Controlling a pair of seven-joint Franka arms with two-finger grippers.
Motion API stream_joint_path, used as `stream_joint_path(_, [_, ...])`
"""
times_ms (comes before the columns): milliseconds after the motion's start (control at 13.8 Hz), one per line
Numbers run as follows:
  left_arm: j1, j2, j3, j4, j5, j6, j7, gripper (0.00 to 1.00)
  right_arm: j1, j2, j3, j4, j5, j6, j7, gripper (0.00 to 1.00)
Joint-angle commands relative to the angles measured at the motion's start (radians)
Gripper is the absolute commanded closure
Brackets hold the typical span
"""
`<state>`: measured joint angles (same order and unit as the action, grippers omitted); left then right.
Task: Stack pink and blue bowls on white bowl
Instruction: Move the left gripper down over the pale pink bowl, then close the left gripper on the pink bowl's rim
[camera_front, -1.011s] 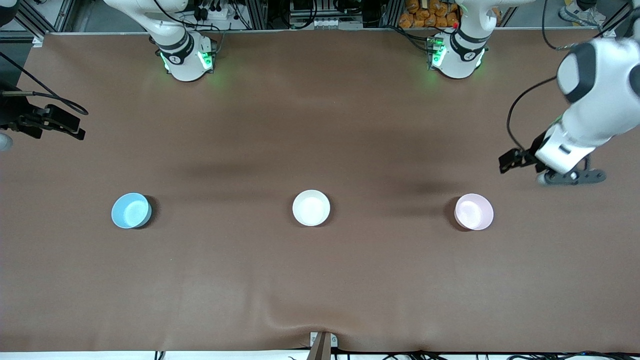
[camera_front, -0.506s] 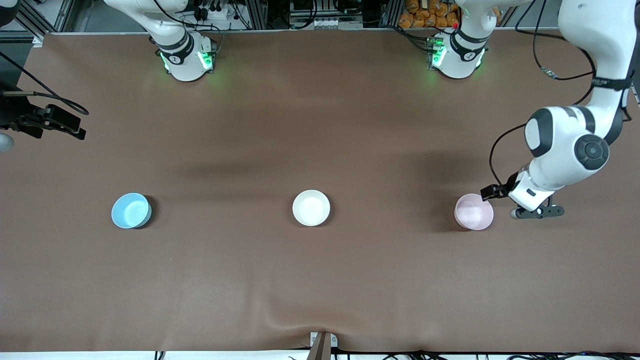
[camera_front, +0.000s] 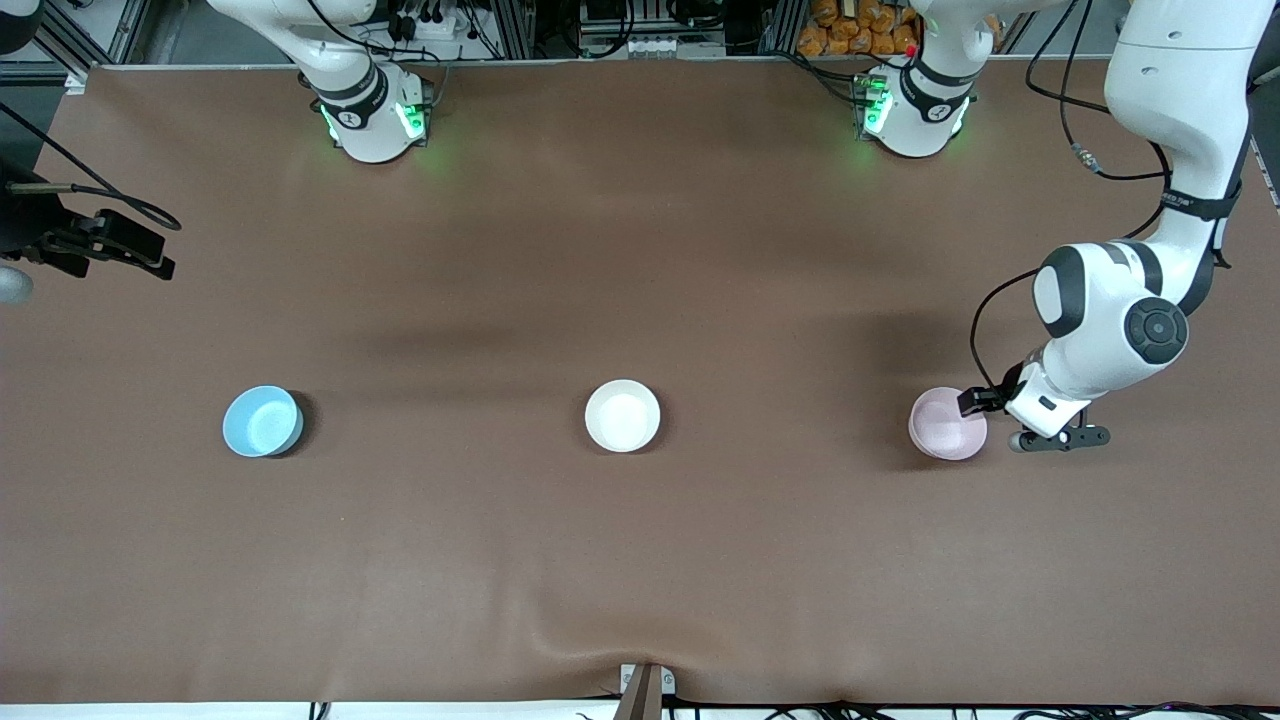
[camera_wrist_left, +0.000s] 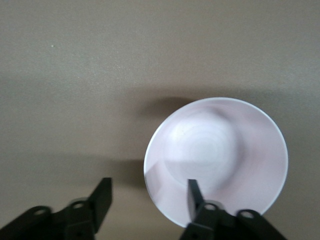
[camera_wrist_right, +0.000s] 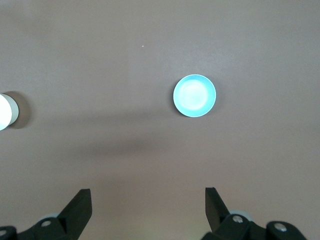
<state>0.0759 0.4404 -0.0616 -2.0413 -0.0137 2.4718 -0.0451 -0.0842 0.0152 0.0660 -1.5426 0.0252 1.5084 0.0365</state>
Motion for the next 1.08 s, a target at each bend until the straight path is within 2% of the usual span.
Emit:
stream_joint_path(0, [0.005, 0.03, -0.004, 0.019, -0.005, 0.024, 0.021, 0.73, 0.0, 0.006, 0.005, 0.012, -0.011, -0.01, 0.002, 0.0])
stream_joint_path(72, [0.007, 0.04, -0.006, 0.024, -0.005, 0.024, 0.021, 0.96, 0.0, 0.006, 0.005, 0.012, -0.011, -0.01, 0.002, 0.0])
stream_joint_path(144, [0.007, 0.049, -0.006, 0.03, -0.005, 0.024, 0.021, 1.0, 0.001, 0.006, 0.006, 0.012, -0.011, -0.01, 0.002, 0.0])
stream_joint_path(506, [-0.002, 0.012, -0.023, 0.05, -0.005, -0.019, 0.019, 1.0, 0.0, 0.006, 0.006, 0.012, -0.011, -0.01, 0.002, 0.0])
stream_joint_path(722, [-0.002, -0.038, -0.085, 0.12, -0.015, -0.181, -0.001, 1.0, 0.0, 0.006, 0.006, 0.012, -0.011, -0.008, 0.002, 0.0])
stream_joint_path(867, [-0.004, -0.087, -0.165, 0.148, -0.015, -0.295, -0.106, 1.0, 0.0, 0.006, 0.006, 0.012, -0.011, -0.01, 0.002, 0.0])
stream_joint_path(1011, [-0.004, -0.118, -0.258, 0.171, -0.015, -0.333, -0.255, 1.0, -0.002, 0.006, 0.006, 0.012, -0.011, -0.01, 0.002, 0.0])
